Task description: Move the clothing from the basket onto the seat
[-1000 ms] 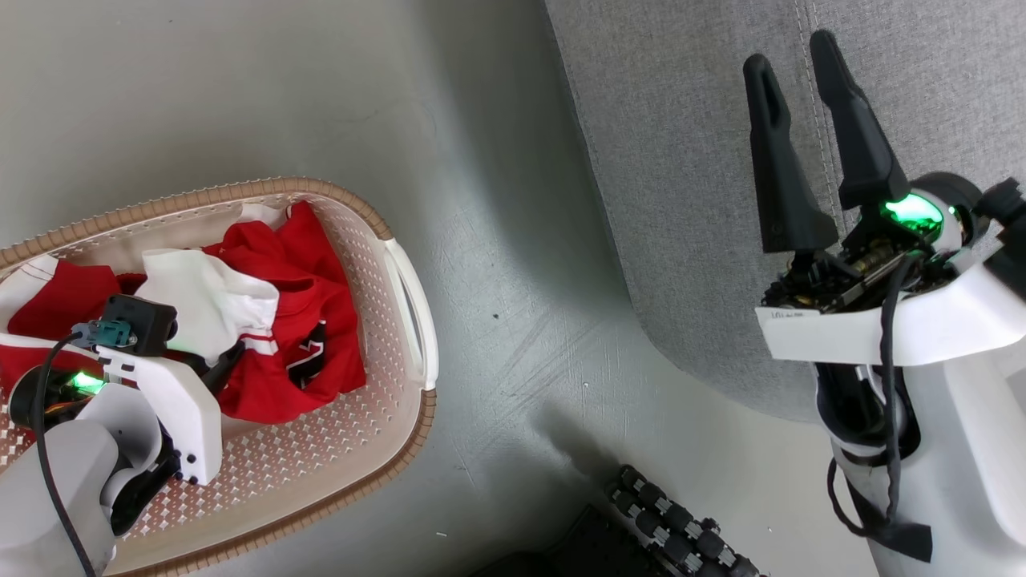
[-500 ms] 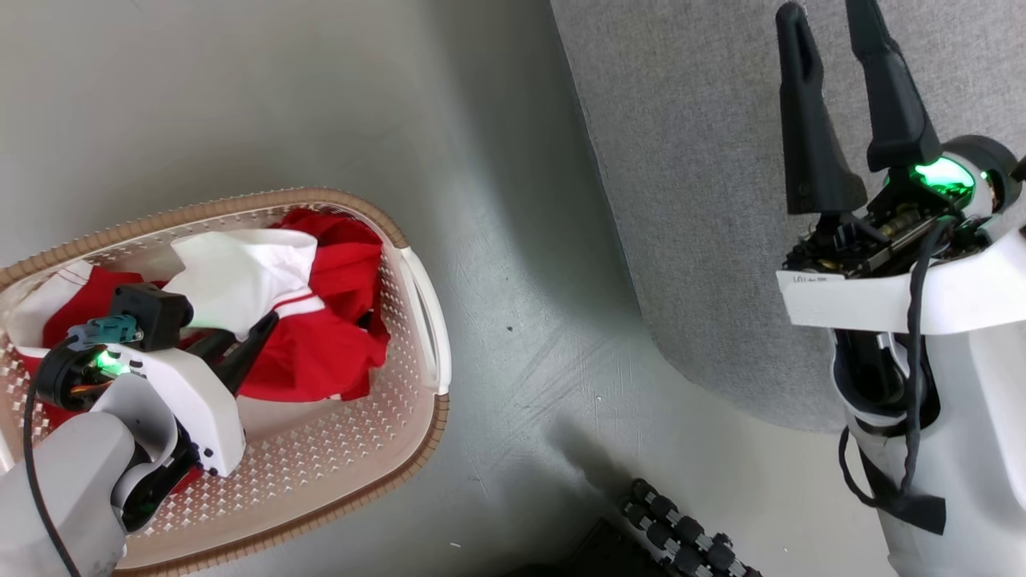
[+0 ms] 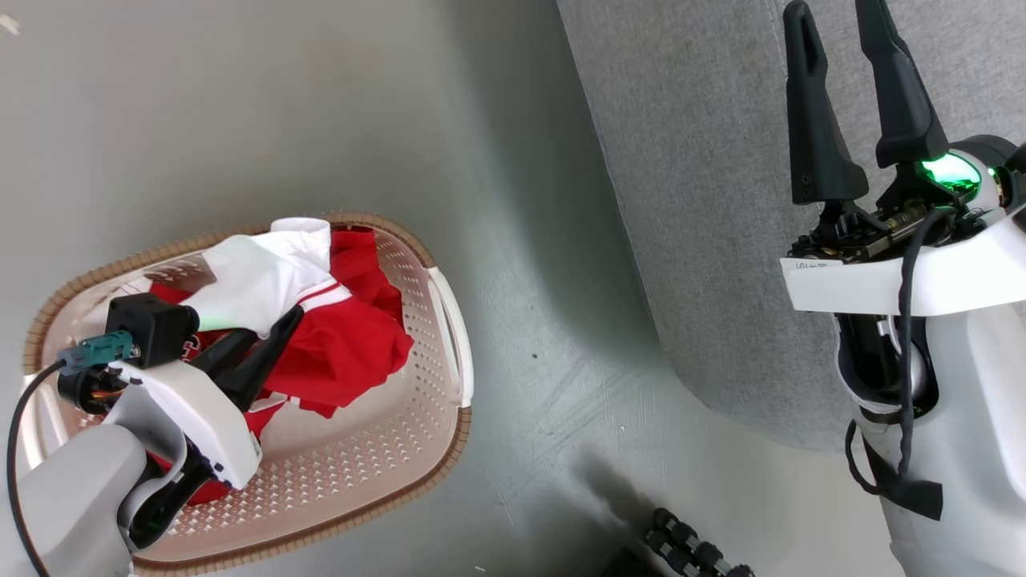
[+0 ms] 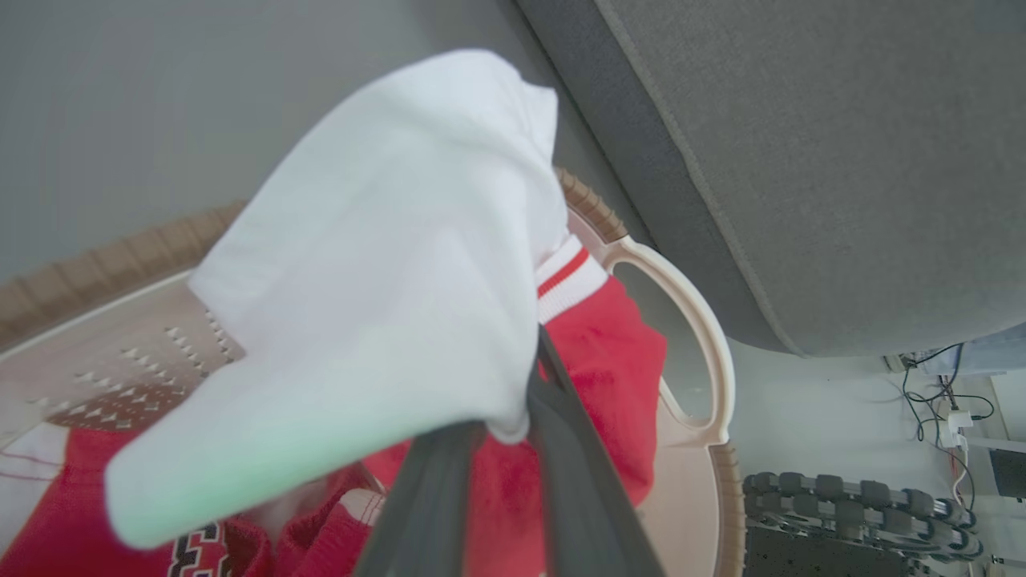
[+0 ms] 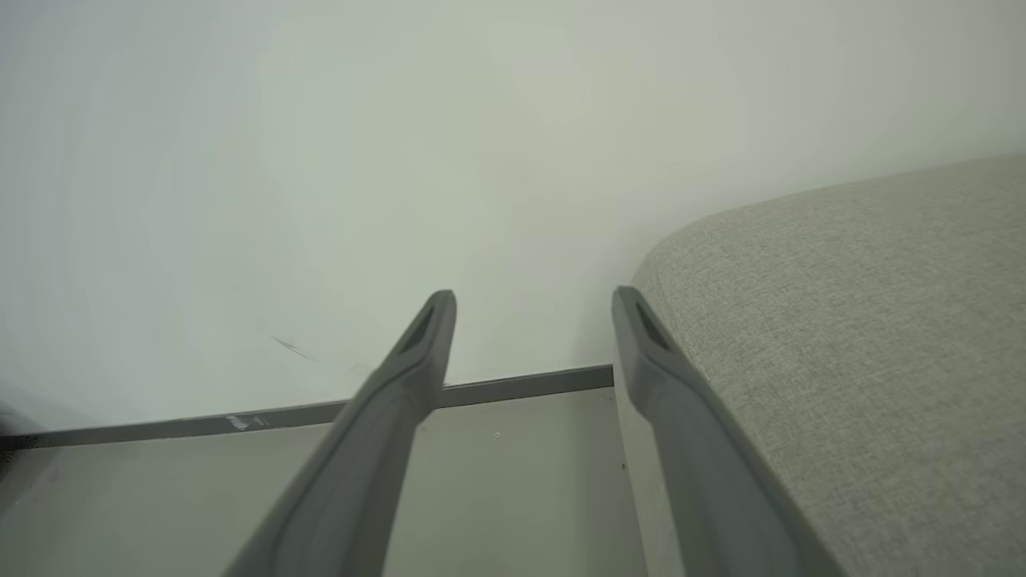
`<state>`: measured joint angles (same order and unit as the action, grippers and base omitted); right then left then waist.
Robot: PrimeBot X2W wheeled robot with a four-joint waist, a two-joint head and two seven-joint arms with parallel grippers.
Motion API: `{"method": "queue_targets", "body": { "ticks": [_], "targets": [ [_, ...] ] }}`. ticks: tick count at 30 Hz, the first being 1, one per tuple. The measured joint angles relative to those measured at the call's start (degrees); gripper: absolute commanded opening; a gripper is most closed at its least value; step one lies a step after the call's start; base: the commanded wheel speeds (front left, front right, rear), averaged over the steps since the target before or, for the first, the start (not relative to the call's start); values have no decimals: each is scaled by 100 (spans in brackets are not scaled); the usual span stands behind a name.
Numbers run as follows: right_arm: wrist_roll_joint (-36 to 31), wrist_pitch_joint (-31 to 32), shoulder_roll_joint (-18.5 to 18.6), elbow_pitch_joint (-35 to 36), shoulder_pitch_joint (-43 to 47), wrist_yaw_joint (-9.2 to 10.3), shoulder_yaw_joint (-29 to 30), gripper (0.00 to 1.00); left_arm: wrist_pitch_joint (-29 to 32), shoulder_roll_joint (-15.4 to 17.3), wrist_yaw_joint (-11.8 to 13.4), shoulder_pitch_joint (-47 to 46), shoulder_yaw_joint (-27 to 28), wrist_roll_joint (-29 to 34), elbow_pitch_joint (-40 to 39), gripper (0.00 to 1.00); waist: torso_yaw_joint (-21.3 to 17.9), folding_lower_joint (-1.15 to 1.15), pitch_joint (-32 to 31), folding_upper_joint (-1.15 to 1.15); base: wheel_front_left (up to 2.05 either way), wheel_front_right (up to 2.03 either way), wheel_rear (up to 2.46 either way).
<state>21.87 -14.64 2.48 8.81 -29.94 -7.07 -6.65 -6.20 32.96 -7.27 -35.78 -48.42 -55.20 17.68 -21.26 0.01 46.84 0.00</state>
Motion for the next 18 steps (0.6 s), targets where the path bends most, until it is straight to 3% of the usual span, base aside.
{"method": "queue_targets", "body": {
  "ticks": [18],
  "targets": [
    [-363, 0, 4, -573, -69, 0, 65, 100, -553, 238, 0, 44, -237, -163, -943, 0, 355, 0, -970, 0, 0, 0, 0]
  ]
}}
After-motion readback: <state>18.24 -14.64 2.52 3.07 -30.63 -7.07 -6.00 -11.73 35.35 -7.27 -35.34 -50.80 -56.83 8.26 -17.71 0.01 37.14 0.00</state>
